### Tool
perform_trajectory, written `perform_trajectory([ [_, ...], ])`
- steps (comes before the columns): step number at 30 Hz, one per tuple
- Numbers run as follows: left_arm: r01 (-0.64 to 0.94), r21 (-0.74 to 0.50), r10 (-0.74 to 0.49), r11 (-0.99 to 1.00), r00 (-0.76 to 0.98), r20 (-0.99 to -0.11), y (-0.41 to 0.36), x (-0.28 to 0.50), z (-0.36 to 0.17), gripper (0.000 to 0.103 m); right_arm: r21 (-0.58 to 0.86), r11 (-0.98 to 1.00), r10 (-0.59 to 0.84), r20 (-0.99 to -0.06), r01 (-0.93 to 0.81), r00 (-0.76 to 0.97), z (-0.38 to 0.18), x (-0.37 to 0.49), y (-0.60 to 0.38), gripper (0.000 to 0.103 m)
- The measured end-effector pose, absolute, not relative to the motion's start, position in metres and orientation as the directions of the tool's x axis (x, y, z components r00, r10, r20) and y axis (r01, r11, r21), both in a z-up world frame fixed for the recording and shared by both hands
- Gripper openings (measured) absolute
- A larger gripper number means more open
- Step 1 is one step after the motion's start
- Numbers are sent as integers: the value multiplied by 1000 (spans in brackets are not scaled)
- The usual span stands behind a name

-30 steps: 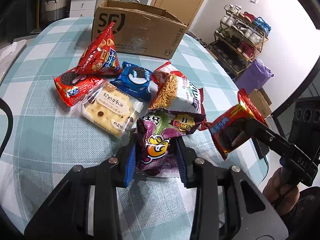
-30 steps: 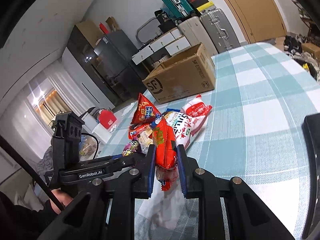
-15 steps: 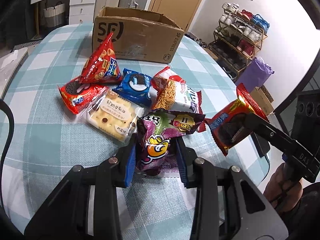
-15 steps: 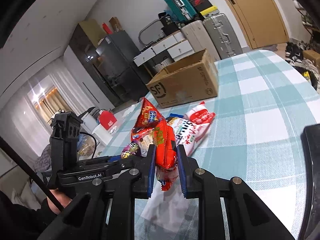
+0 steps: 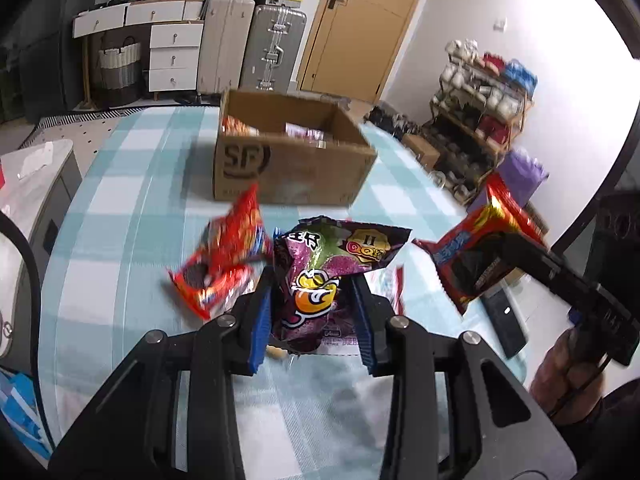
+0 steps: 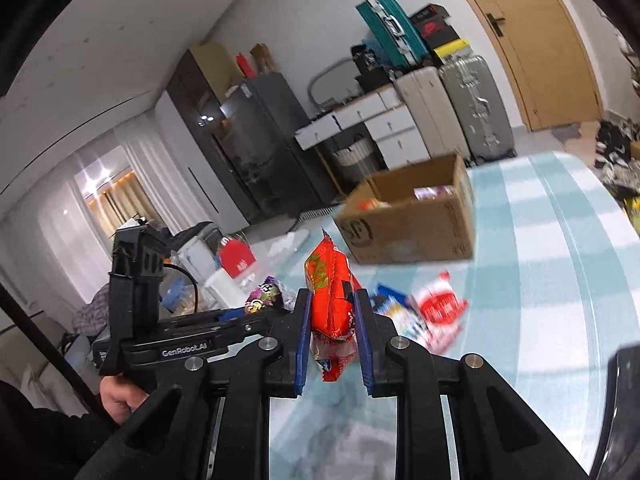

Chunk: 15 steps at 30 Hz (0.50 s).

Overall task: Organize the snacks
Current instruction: 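Grasp the purple candy bag with the left gripper while the right gripper lifts its bag toward the box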

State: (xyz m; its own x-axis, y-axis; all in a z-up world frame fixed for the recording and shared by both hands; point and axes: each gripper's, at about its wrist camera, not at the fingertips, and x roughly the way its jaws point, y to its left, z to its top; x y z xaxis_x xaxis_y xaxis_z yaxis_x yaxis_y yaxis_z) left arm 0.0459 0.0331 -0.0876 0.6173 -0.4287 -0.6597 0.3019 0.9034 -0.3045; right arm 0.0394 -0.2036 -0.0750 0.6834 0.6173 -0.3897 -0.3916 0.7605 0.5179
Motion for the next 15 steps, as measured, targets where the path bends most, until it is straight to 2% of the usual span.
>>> perform_trajectory([
  [11,333,-308,-453,891,681,-575,58,76,-4,33,523,722,658,-318,-453,683,-16,89,-191,20],
  [15,348,-276,-444,896,700,-559,58,91,33,33,504,729,650,-297,-463,699,11,106,-191,20],
])
